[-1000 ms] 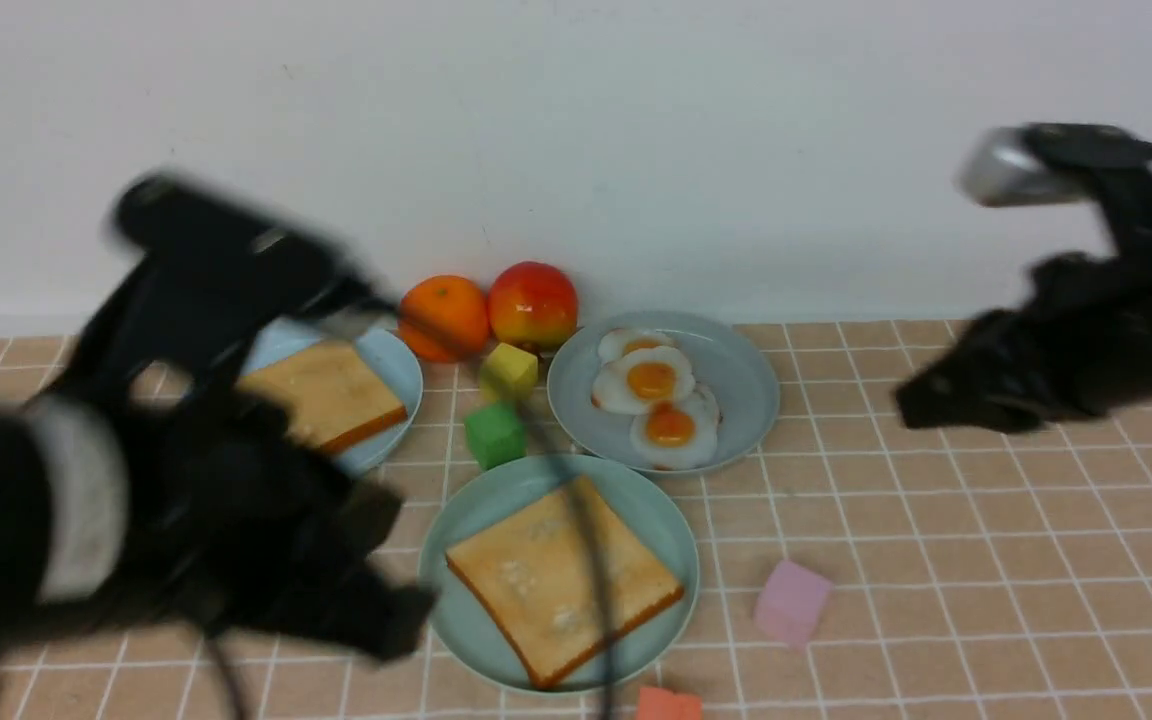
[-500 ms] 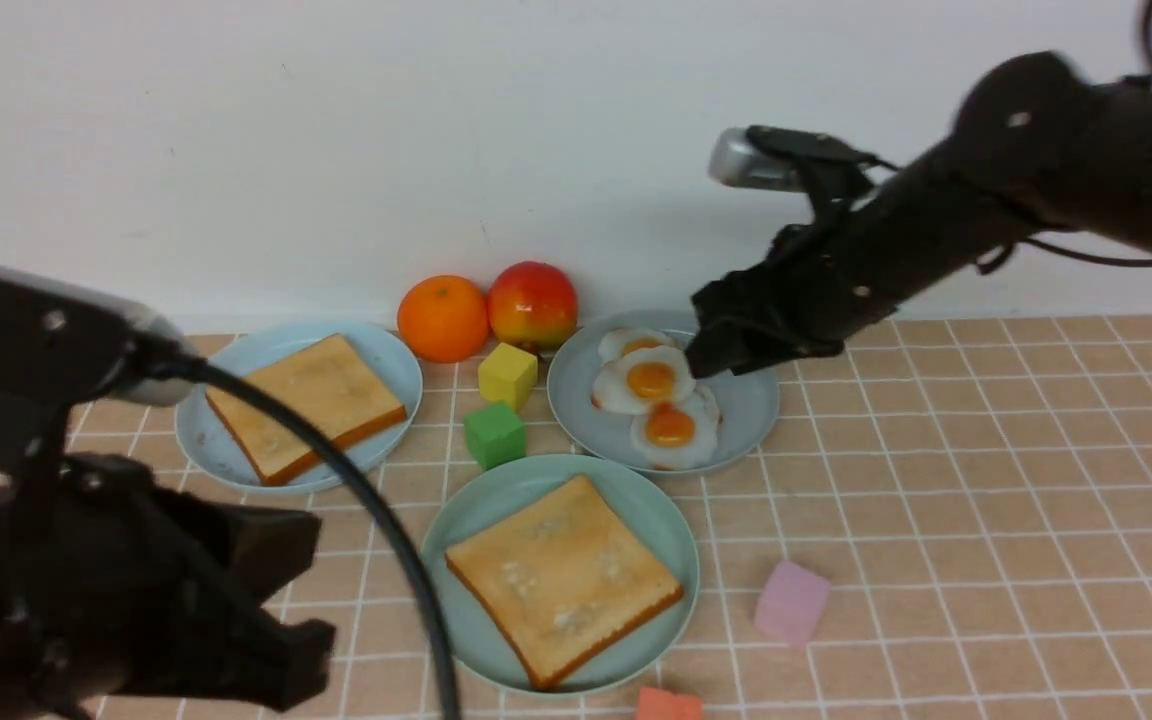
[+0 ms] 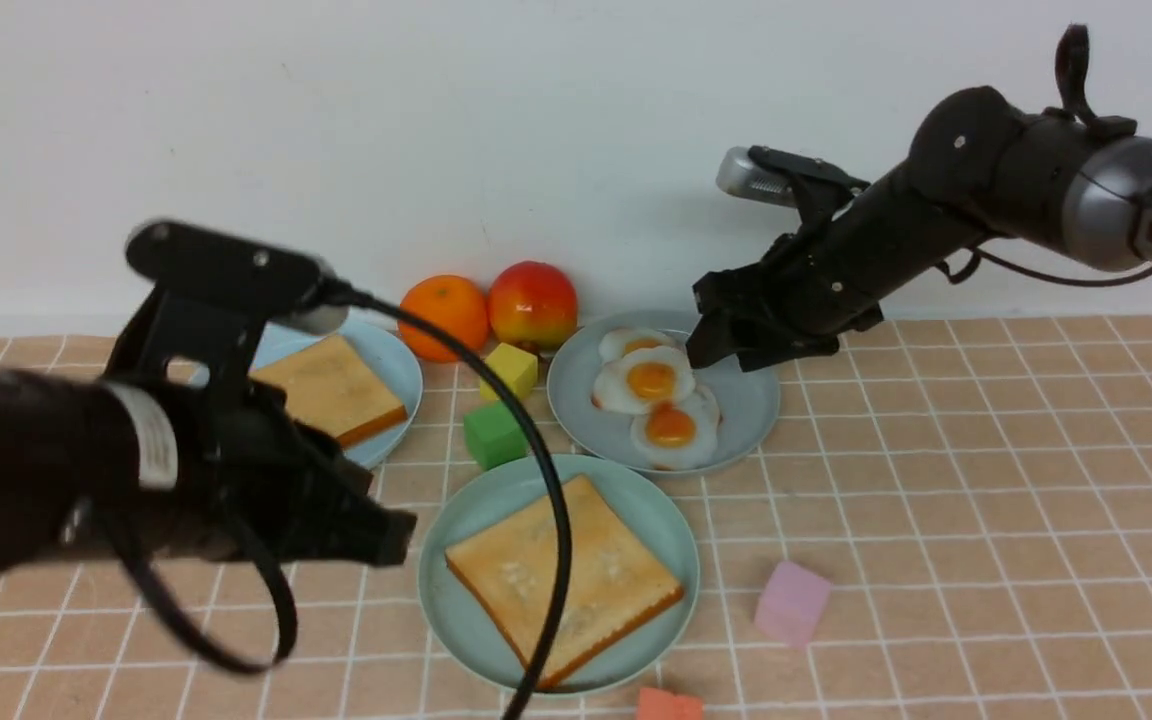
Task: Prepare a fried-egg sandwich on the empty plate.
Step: Use the right arm to grab a fried egg
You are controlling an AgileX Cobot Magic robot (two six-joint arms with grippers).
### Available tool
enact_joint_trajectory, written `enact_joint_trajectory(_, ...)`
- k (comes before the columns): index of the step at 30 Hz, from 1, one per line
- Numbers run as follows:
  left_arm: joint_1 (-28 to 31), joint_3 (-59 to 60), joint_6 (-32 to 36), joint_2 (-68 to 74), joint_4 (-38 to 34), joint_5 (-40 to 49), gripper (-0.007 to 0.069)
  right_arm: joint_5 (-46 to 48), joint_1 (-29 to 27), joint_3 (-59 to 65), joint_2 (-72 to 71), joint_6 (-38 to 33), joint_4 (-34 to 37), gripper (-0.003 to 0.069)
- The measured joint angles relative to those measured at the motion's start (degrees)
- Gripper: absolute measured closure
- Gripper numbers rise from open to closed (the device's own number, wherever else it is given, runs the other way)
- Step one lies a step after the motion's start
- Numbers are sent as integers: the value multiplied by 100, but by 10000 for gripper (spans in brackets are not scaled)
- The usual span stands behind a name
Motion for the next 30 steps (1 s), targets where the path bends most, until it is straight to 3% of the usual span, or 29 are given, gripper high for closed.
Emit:
enact_joint_trajectory(6,40,-250,1945,2,-1940,-183,638,-7,-117,-315,477,7,212,251)
enact_joint_trajectory(12,40,-251,2671,-43,-3032,-463,638,-2,-167,-954,979,7,546,251)
enact_joint_trajectory(30,40,-251,2854,-120,-3239,-548,638,-463,-167,-1600,1737,-98,1032,251)
